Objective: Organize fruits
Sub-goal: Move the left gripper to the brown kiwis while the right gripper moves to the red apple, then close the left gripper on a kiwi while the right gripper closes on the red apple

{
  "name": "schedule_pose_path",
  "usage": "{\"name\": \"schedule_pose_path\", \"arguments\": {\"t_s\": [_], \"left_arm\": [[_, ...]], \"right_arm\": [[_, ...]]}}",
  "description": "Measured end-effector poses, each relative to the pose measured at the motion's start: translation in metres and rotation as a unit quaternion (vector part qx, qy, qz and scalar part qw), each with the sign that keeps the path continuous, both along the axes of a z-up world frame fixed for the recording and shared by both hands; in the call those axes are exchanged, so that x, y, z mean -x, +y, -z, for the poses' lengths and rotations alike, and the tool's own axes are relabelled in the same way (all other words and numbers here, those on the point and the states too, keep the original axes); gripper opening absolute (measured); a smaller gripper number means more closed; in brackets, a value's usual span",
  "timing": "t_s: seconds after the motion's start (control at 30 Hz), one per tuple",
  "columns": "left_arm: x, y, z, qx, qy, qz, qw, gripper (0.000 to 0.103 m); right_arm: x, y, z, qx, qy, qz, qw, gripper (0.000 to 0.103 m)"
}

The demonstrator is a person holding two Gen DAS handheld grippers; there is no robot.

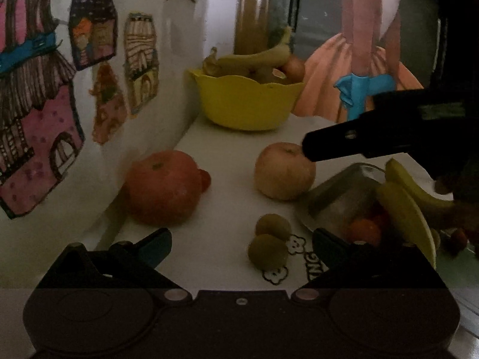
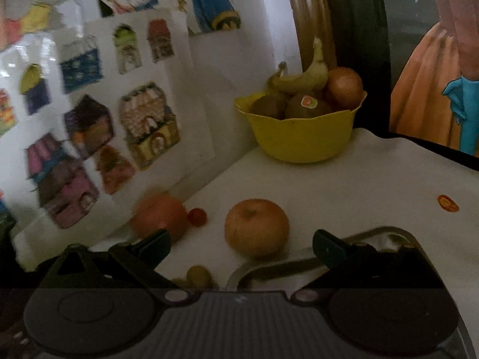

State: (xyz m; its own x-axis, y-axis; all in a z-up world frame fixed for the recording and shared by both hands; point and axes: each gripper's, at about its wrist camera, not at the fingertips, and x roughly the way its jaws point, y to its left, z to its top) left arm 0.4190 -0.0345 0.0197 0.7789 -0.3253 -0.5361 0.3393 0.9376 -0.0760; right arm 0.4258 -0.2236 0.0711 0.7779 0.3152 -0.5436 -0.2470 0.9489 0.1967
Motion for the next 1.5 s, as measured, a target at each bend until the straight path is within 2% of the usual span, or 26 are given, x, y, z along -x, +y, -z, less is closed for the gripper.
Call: {"name": "schedule_pose_path", "arguments": {"t_s": [0.27,0.37,0.63,0.83,0.9,1.0,1.27,1.5], "left_arm": [[-0.011,0.002,0.004,0.007,0.033,0.005,0.9994,0.086],[-0.013,0.004,0.005,0.010,0.036,0.005,0.9993,0.080],[-0.012,-0.001,0.005,0.018,0.037,0.035,0.9985,0.059],[-0.011,0.000,0.007,0.059,0.049,0.065,0.9949,0.046],[-0.011,0.000,0.008,0.062,0.050,0.065,0.9947,0.042],[-0.012,0.002,0.008,0.068,0.053,0.059,0.9946,0.032],[-0.010,0.006,0.008,0.078,0.057,0.051,0.9940,0.030],[-0.015,0.022,0.009,0.130,0.082,0.026,0.9877,0.030]], "right_arm": [[-0.051,0.002,0.023,-0.002,0.047,0.022,0.999,0.102],[-0.060,0.005,0.030,-0.001,0.064,0.019,0.998,0.097],[-0.066,0.019,0.040,0.029,0.085,0.002,0.996,0.087],[-0.066,0.028,0.044,0.055,0.085,0.007,0.995,0.077],[-0.066,0.030,0.044,0.063,0.082,0.014,0.995,0.073],[-0.067,0.031,0.044,0.064,0.080,0.016,0.995,0.072],[-0.060,0.034,0.041,0.056,0.075,0.009,0.996,0.072],[-0.047,0.031,0.031,0.031,0.059,-0.001,0.998,0.070]]}}
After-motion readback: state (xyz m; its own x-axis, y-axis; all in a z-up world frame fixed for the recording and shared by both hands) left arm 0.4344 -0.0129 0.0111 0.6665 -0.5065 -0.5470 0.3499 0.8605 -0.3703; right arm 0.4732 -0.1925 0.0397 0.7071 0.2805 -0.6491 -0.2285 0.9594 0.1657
